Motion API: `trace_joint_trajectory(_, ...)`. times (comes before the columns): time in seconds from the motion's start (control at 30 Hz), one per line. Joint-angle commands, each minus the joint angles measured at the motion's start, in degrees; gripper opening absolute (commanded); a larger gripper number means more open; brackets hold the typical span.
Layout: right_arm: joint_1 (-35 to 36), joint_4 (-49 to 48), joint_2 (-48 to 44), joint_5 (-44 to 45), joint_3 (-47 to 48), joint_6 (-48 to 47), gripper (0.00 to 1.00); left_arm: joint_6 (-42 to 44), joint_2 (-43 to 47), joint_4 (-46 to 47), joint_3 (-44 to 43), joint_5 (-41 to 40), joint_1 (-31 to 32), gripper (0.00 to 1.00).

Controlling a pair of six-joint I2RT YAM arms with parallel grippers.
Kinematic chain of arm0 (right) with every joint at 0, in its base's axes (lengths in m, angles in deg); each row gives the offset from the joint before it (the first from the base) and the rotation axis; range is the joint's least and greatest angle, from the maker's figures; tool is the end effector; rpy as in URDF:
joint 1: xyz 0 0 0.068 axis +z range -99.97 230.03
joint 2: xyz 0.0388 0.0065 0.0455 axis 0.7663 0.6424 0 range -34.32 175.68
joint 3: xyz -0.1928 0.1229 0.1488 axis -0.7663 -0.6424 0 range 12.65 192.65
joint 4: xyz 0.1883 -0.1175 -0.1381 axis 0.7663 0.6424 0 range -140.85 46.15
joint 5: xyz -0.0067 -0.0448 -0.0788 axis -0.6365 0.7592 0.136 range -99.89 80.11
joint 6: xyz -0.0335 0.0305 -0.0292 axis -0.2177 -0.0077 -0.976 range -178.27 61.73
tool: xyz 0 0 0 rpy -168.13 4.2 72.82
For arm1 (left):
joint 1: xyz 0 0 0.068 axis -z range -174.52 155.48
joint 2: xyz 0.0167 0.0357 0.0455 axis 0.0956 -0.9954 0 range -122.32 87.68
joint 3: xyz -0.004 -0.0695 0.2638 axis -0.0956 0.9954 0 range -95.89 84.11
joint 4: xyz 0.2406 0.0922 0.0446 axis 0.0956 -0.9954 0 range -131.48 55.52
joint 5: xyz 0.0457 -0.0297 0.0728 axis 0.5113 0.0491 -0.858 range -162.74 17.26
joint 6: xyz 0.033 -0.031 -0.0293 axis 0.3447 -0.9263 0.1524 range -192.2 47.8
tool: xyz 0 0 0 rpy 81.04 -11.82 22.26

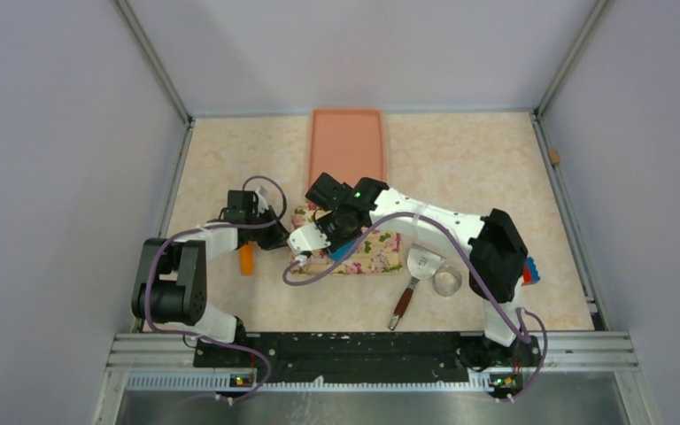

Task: Roll out the dumpling wrappers from the dough

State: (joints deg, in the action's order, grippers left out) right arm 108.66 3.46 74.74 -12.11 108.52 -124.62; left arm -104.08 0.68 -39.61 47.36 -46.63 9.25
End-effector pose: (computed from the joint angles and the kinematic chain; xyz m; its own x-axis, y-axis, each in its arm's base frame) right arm 0.2071 0.3424 0.2644 0.5958 -0.7813 -0.1863 -0.7858 -0.5190 -0.3362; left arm 0.2677 -0.0333 0.1399 -0.8602 -0.4186 -0.2912 -0.1718 0.7755 -0.6075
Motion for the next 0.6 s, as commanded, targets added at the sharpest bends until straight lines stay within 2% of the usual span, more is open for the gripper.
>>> trace_joint_trajectory(0.0, -1.35, 8.66, 6.39, -4.43, -3.58, -1.21, 0.0, -1.34, 0.21, 1.08, -0.2, -4.19, -1.21, 0.0)
trace_joint_trajectory(0.57, -2.43, -0.9, 6.24, -1.23, -8.02, 3.84, 0.0, -1.32, -0.6, 0.78, -0.51, -4.14, -1.74, 0.0)
